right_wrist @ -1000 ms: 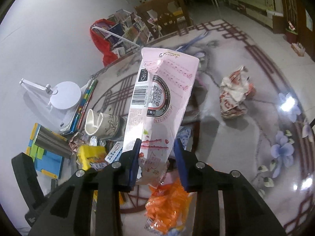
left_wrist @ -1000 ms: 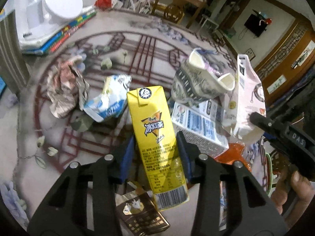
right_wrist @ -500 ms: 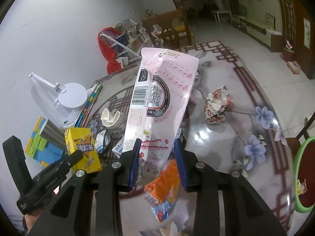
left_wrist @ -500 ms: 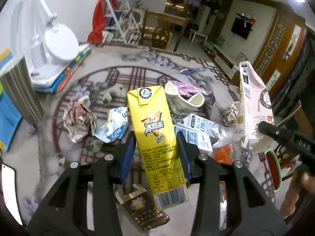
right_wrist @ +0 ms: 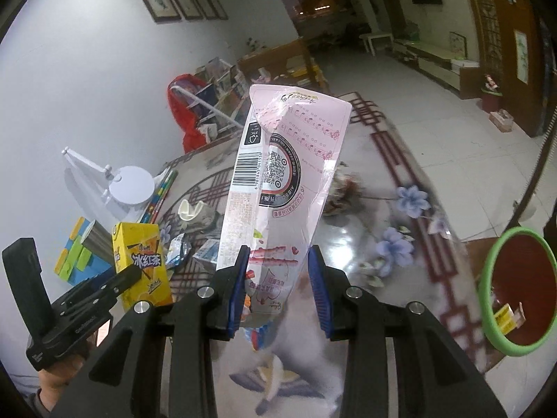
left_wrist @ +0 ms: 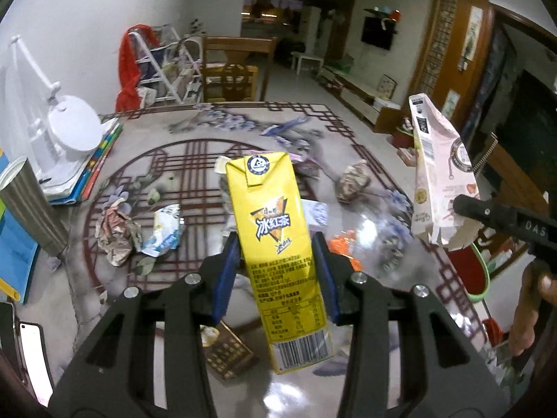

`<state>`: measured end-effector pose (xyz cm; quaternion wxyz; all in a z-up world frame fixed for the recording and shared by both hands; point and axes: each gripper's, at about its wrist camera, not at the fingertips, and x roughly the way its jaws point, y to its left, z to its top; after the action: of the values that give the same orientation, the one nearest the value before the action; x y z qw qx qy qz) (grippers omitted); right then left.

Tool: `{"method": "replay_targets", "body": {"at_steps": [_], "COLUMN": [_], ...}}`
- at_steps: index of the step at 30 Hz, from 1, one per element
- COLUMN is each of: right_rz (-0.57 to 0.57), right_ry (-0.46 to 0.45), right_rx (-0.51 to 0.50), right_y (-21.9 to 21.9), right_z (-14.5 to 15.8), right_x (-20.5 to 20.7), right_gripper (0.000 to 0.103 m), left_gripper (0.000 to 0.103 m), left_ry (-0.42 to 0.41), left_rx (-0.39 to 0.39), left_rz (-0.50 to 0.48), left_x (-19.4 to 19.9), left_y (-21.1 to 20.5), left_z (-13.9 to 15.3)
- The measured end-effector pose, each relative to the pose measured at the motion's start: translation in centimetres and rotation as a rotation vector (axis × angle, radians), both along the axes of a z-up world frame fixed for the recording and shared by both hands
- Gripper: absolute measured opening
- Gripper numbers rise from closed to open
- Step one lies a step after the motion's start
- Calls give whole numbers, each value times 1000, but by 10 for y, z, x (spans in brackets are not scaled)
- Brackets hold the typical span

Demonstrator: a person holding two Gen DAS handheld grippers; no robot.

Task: Collect trash
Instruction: 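Carry the pink carton and yellow juice carton over the red bin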

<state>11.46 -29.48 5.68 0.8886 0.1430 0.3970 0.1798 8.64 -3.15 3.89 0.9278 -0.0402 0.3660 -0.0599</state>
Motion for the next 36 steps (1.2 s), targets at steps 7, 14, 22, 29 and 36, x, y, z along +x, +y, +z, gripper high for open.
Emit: {"method": "replay_targets", "body": {"at_steps": [7,14,22,29,36], "right_rz": [-84,-172,-282,-388,-458], "right_ry": [-10,-15,-2,35,71], "right_rx": [6,15,1,-10,-25], "right_y": [-53,-107,-175,-242,-286], "right_z": [1,0,-9,-29,-49], "right_x": [-22,-35,-47,-59,-68], "right_gripper": [33,33,33,33,33], "left_gripper": [41,41,41,41,41], "left_ry": [4,8,34,67,86], "left_rx": [12,22,-12,-94,-128], "left_rz": [-95,-207,-335,-457,-568], "left_x": [-1,6,20,29,39], "left_y": [-45,-111,-187,-249,-312], "left_z": [7,9,2,-9,-14]}}
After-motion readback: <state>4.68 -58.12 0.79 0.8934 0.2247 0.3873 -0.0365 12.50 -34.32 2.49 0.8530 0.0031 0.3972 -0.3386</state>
